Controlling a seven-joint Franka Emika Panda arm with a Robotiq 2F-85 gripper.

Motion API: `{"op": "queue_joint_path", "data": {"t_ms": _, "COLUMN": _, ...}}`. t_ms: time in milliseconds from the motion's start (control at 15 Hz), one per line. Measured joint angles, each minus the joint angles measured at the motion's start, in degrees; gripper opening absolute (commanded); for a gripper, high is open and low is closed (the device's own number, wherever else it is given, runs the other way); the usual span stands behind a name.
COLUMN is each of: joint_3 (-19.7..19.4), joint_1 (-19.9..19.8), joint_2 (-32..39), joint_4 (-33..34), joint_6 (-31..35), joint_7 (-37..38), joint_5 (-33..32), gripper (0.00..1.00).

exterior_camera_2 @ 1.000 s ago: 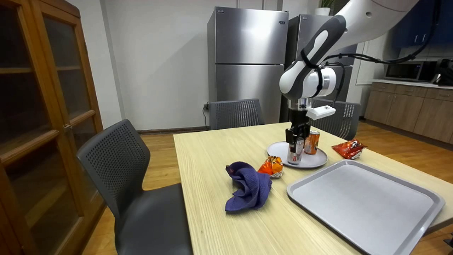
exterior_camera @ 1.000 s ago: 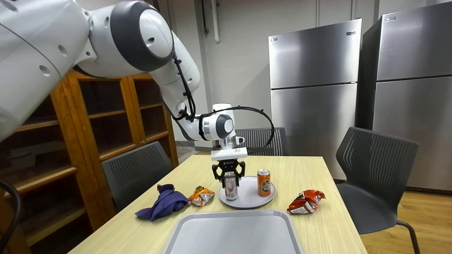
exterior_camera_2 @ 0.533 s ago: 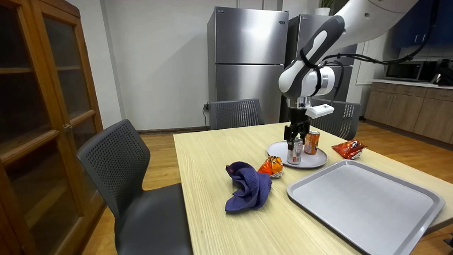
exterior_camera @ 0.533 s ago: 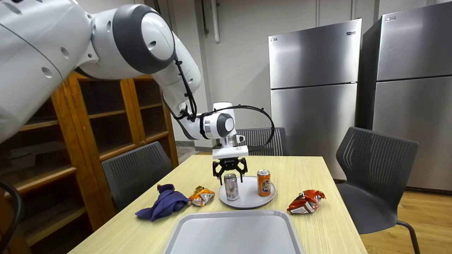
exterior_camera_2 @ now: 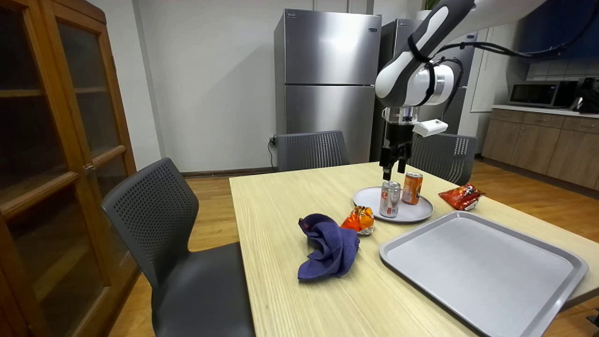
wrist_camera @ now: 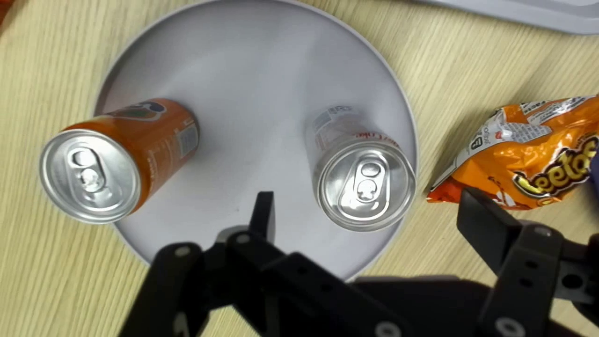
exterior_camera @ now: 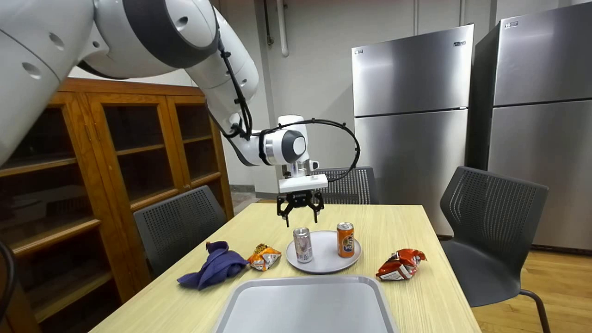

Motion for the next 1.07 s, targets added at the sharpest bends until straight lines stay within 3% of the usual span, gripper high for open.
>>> {"op": "queue_joint_path", "data": {"t_ms": 1067, "joint_3": -1.2, "joint_1": -0.8, "joint_2": -20.8, "joint_4": -29.3, "joint_6": 2.0, "joint_7": 2.1, "joint_5": 7.6, "gripper": 1.00}}
